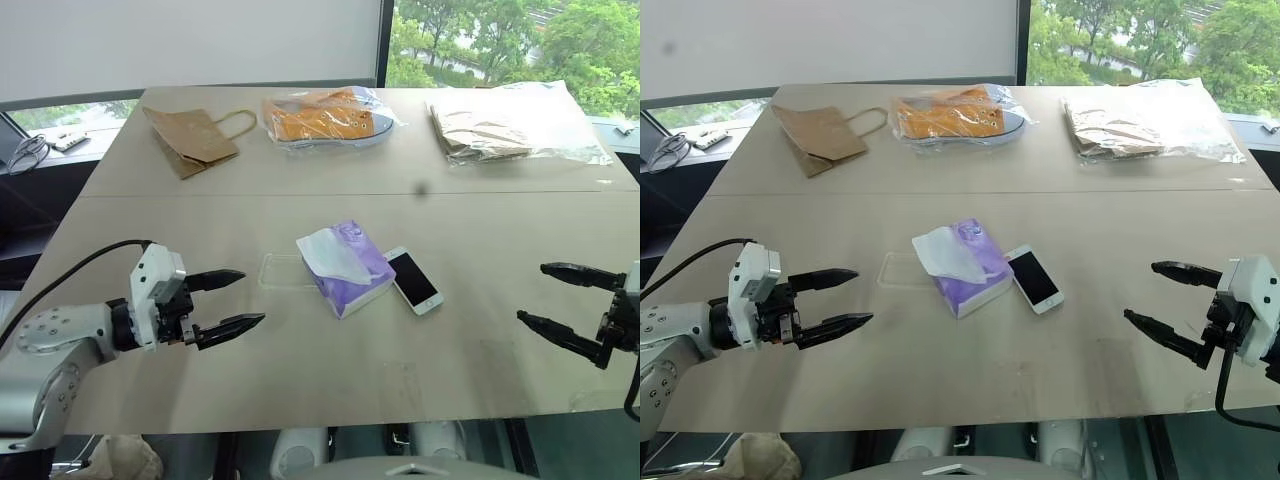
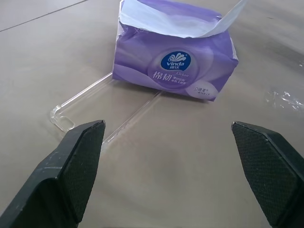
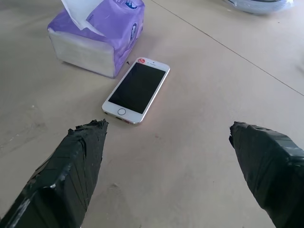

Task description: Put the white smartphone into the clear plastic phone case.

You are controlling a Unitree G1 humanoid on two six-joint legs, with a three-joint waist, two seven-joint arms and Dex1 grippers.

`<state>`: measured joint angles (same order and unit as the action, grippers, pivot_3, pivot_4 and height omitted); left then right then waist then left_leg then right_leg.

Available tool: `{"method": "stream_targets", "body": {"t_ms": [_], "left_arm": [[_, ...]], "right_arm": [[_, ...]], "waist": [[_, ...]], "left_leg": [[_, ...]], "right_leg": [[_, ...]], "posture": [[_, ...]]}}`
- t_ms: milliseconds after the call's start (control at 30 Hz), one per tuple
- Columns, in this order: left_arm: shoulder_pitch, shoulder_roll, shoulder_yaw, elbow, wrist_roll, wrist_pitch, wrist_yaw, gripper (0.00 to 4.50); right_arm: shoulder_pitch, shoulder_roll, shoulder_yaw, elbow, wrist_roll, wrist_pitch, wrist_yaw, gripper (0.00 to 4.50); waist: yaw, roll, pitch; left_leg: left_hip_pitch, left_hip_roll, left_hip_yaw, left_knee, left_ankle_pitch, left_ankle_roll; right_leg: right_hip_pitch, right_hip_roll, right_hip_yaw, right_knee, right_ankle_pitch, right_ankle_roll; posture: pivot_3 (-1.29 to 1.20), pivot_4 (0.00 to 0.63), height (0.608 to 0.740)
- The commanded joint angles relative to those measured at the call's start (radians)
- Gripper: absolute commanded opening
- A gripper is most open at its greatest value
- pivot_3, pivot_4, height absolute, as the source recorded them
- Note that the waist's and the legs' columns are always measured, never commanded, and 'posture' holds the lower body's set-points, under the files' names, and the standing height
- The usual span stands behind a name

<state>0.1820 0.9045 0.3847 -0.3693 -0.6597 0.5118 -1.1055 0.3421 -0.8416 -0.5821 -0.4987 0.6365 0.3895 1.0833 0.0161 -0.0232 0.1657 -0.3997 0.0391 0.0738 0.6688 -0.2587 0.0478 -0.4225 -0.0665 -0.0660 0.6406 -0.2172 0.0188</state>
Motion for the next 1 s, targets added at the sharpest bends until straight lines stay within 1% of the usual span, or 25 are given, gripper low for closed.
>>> {"method": "stream_targets", "body": {"t_ms": [33, 67, 133, 267, 333, 367, 400, 467, 600, 667, 867, 967, 1000], "left_arm": [[-0.094, 0.005, -0.014, -0.014, -0.013, 0.010, 0.035, 4.48], [-0.160, -0.003, -0.043, -0.029, 0.001, 0.009, 0.071, 4.48], [-0.275, -0.017, -0.084, -0.047, -0.015, 0.071, 0.147, 4.48], [-0.416, 0.006, -0.153, -0.064, -0.073, 0.242, 0.202, 4.48], [-0.496, 0.022, -0.215, -0.050, -0.054, 0.313, 0.231, 4.48], [-0.538, 0.018, -0.240, -0.032, -0.067, 0.344, 0.222, 4.48], [-0.584, 0.008, -0.261, -0.004, -0.078, 0.380, 0.224, 4.48], [-0.667, 0.001, -0.326, 0.071, -0.046, 0.428, 0.225, 4.48], [-0.762, 0.001, -0.440, 0.188, 0.015, 0.433, 0.153, 4.48], [-0.793, 0.006, -0.507, 0.226, 0.053, 0.408, 0.093, 4.48], [-0.873, -0.075, -0.673, 0.399, 0.199, 0.277, -0.023, 4.48], [-0.887, -0.119, -0.726, 0.476, 0.271, 0.205, -0.053, 3.68], [-0.887, -0.130, -0.733, 0.488, 0.282, 0.192, -0.063, 3.22]], "right_arm": [[-0.040, -0.033, -0.027, -0.068, 0.070, 0.043, -0.020, 4.50], [-0.070, -0.051, -0.021, -0.100, 0.106, 0.071, -0.036, 4.50], [-0.120, -0.079, -0.021, -0.145, 0.184, 0.127, -0.064, 4.50], [-0.197, -0.123, -0.031, -0.194, 0.328, 0.217, -0.114, 4.50], [-0.213, -0.144, -0.017, -0.217, 0.355, 0.237, -0.116, 4.50], [-0.214, -0.152, -0.008, -0.226, 0.351, 0.239, -0.109, 4.50], [-0.212, -0.158, 0.000, -0.231, 0.345, 0.238, -0.099, 4.50], [-0.202, -0.162, 0.009, -0.240, 0.330, 0.234, -0.087, 4.50], [-0.169, -0.147, 0.007, -0.254, 0.299, 0.213, -0.069, 4.50], [-0.143, -0.136, -0.005, -0.257, 0.286, 0.201, -0.056, 4.50], [-0.055, -0.090, -0.041, -0.278, 0.248, 0.164, -0.044, 4.50], [-0.017, -0.068, -0.046, -0.288, 0.213, 0.139, -0.045, 4.50], [-0.001, -0.061, -0.051, -0.296, 0.205, 0.136, -0.048, 4.50]], "waist": [[0.000, 0.000, 0.000], [0.003, 0.001, 0.001], [0.008, 0.003, 0.003], [0.006, 0.001, 0.002], [0.003, 0.001, 0.002], [0.003, 0.001, 0.002], [0.003, 0.000, 0.002], [0.005, 0.000, 0.003], [0.003, -0.001, 0.003], [0.001, -0.002, 0.003], [0.006, -0.002, 0.004], [0.006, -0.002, 0.004], [0.006, -0.002, 0.004]], "left_leg": [[0.000, 0.000, 0.000, 0.000, 0.000, 0.000], [0.000, 0.000, 0.000, 0.000, 0.000, 0.000], [0.000, 0.000, -0.001, 0.001, 0.000, 0.000], [0.003, 0.000, -0.001, 0.001, 0.000, 0.000], [0.002, -0.001, -0.001, 0.001, 0.000, 0.000], [0.002, -0.001, -0.001, 0.001, 0.000, 0.000], [0.001, -0.001, -0.001, 0.001, 0.000, 0.001], [0.000, -0.002, -0.002, 0.001, 0.000, 0.001], [0.000, -0.002, -0.001, 0.001, 0.000, 0.001], [0.000, -0.002, -0.001, 0.001, -0.001, 0.001], [0.001, -0.002, -0.002, 0.002, -0.001, 0.001], [0.001, -0.002, -0.002, 0.002, -0.001, 0.002], [0.000, -0.002, -0.002, 0.002, -0.001, 0.002]], "right_leg": [[0.000, 0.000, 0.000, 0.000, 0.000, 0.000], [0.000, 0.000, 0.000, 0.000, 0.000, 0.000], [0.001, 0.000, -0.001, 0.001, 0.000, 0.000], [0.005, 0.003, 0.000, 0.000, 0.001, -0.001], [0.005, 0.005, 0.000, 0.000, 0.001, 0.001], [0.004, 0.005, 0.000, 0.000, 0.001, 0.003], [0.004, 0.005, 0.000, 0.000, 0.002, 0.004], [0.004, 0.006, -0.001, -0.001, 0.001, 0.007], [0.004, 0.006, 0.000, -0.001, 0.001, 0.007], [0.004, 0.006, 0.000, -0.001, 0.001, 0.007], [0.005, 0.006, -0.001, 0.000, 0.001, 0.007], [0.004, 0.006, 0.000, 0.000, 0.001, 0.007], [0.004, 0.006, 0.000, 0.000, 0.001, 0.007]], "posture": [[0.00, 0.150, 0.740], [0.00, 0.150, 0.740], [0.00, 0.150, 0.740], [0.00, 0.150, 0.740], [0.00, 0.150, 0.740], [0.00, 0.150, 0.740], [0.00, 0.150, 0.740], [0.00, 0.150, 0.740], [0.00, 0.150, 0.740], [0.00, 0.150, 0.740], [0.00, 0.150, 0.740], [0.00, 0.150, 0.740], [0.00, 0.150, 0.740]]}}
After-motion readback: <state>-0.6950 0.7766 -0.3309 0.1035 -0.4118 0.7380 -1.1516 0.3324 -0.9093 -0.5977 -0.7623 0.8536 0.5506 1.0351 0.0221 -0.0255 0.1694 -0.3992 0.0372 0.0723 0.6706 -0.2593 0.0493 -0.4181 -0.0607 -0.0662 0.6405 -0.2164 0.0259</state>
